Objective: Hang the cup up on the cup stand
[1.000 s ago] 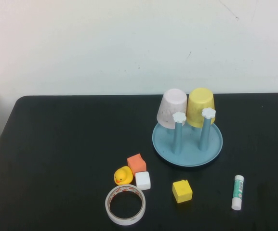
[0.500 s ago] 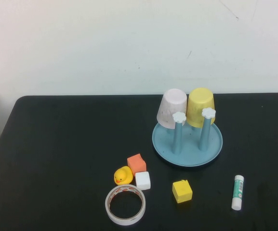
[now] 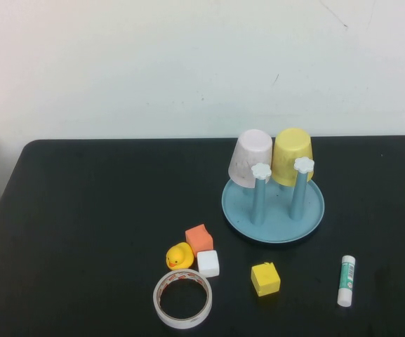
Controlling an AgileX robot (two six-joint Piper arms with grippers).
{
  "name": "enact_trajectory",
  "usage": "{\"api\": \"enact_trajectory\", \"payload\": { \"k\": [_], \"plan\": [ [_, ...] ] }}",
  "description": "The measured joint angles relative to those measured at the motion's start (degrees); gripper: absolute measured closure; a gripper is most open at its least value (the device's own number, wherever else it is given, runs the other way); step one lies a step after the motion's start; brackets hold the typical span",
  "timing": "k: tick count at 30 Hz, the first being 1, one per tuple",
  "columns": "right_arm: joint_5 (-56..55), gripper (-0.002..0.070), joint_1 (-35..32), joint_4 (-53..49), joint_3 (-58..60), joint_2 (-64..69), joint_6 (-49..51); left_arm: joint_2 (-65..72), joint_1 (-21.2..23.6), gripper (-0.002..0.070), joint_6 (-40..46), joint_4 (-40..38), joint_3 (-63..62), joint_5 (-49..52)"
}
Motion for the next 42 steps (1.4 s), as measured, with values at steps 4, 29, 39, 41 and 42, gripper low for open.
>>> {"api": "enact_trajectory", "payload": {
  "k": [4, 29, 39, 41, 42],
  "plan": [
    [0.1, 0.0678, 0.0, 0.0, 0.0, 0.0, 0.0, 0.0, 0.3, 0.0675, -0.3, 4.6, 0.0, -0.3],
    [0.4, 0.0678, 0.0, 0.0, -0.1, 0.0, 0.0, -2.1, 42.5, 0.0675, 2.2, 3.2, 13.2, -17.7],
    [0.4, 0.0678, 0.0, 0.0, -0.1, 0.0, 0.0, -2.2, 45.6, 0.0676, 4.4, -0.4, 13.2, -11.8],
    [0.4, 0.0678, 0.0, 0.0, -0.1, 0.0, 0.0, -2.2, 45.1, 0.0676, 4.4, -0.6, 13.2, -10.7],
    [0.4, 0.0678, 0.0, 0.0, -0.1, 0.0, 0.0, -2.2, 45.1, 0.0675, 4.6, -0.9, 13.2, -10.1]
  ]
}}
